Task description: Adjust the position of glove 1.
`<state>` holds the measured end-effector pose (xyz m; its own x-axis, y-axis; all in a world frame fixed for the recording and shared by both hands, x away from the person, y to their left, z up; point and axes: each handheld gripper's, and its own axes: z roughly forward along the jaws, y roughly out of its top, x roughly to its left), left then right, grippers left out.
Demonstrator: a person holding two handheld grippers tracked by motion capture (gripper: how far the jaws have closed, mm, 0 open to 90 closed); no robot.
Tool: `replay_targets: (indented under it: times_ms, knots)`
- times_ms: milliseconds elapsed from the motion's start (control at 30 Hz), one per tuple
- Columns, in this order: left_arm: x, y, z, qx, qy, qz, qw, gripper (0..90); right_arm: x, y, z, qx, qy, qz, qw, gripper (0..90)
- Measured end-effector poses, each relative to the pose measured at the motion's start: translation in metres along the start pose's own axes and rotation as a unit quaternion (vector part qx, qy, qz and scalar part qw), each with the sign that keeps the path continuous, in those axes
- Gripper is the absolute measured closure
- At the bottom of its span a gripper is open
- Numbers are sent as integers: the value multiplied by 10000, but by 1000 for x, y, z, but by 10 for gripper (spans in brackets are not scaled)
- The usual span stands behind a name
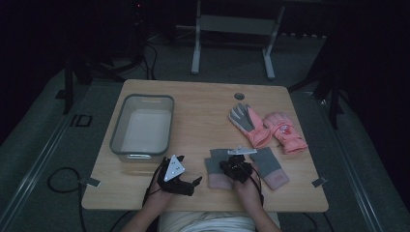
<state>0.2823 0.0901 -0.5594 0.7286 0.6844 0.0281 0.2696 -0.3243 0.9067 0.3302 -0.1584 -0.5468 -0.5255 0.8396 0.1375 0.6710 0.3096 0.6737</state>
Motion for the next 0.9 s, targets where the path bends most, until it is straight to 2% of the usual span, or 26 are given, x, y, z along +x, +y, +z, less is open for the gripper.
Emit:
replay_targets:
  times_ms: [133,233,267,400,500,567,633,800,900]
  knots:
    - [0,0,0,-1,-4,7,10000,7,0,0,0,-16,-12,17,10000,810]
    - [0,0,0,10,-16,4,10000,7,-3,5,-10,-217,114,-50,9997,766]
    - [0,0,0,10,-19,3,10000,7,-4,8,-14,-300,177,-129,9993,761]
    - [0,0,0,4,-29,8,10000,7,-16,19,-34,-663,137,-627,9957,724]
    - [0,0,0,-4,-28,5,10000,7,-35,22,-50,-922,176,-992,9906,723]
    - [0,0,0,4,-32,-9,10000,7,-50,22,-61,-948,62,-1214,9880,736]
    - [1,0,1,16,-31,-13,10000,7,-67,20,-71,-1035,47,-1328,9857,740]
    - [0,0,1,28,5,-4,10000,7,-107,11,-93,-910,4,-1669,9818,723]
    - [0,0,1,37,23,-2,10000,7,-128,5,-100,-747,-16,-1701,9826,714]
